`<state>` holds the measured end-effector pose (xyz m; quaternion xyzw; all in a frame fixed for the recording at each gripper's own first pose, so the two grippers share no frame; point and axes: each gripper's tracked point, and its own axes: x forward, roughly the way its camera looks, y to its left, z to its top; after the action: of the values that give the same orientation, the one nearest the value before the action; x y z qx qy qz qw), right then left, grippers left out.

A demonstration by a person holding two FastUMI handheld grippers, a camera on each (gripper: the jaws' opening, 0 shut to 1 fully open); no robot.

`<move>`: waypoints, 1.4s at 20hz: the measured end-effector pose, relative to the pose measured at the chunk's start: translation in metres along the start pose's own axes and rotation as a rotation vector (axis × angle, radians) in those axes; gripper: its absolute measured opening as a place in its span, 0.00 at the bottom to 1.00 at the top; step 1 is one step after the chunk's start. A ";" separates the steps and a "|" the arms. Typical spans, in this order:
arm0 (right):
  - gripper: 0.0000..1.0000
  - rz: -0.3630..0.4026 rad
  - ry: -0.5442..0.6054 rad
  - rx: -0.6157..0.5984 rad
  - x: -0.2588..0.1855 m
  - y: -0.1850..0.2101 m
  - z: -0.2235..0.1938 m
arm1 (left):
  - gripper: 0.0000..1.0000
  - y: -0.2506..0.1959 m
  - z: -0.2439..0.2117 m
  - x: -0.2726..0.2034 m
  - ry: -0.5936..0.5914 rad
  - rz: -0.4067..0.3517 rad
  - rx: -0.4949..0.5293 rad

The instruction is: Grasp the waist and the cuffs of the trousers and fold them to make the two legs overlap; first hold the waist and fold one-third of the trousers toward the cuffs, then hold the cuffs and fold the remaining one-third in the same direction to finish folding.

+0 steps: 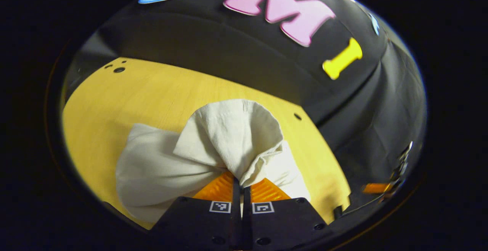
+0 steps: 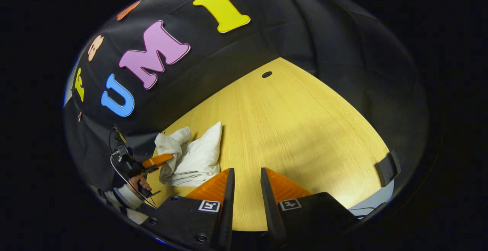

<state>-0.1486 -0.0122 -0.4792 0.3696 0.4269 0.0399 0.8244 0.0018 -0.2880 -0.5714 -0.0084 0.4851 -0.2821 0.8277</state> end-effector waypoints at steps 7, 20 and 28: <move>0.45 -0.015 0.007 0.049 0.007 -0.009 -0.004 | 0.05 0.013 0.007 -0.005 0.097 0.131 0.499; 0.45 0.071 0.081 0.020 0.064 0.057 -0.019 | 0.99 0.009 0.028 -0.055 0.061 0.110 0.404; 0.45 0.095 0.084 0.062 0.105 0.113 -0.024 | 0.98 0.072 0.067 -0.139 -0.032 0.136 0.106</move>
<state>-0.0722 0.1234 -0.4861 0.4129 0.4441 0.0813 0.7910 0.0373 -0.1784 -0.4455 0.0638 0.4556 -0.2504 0.8518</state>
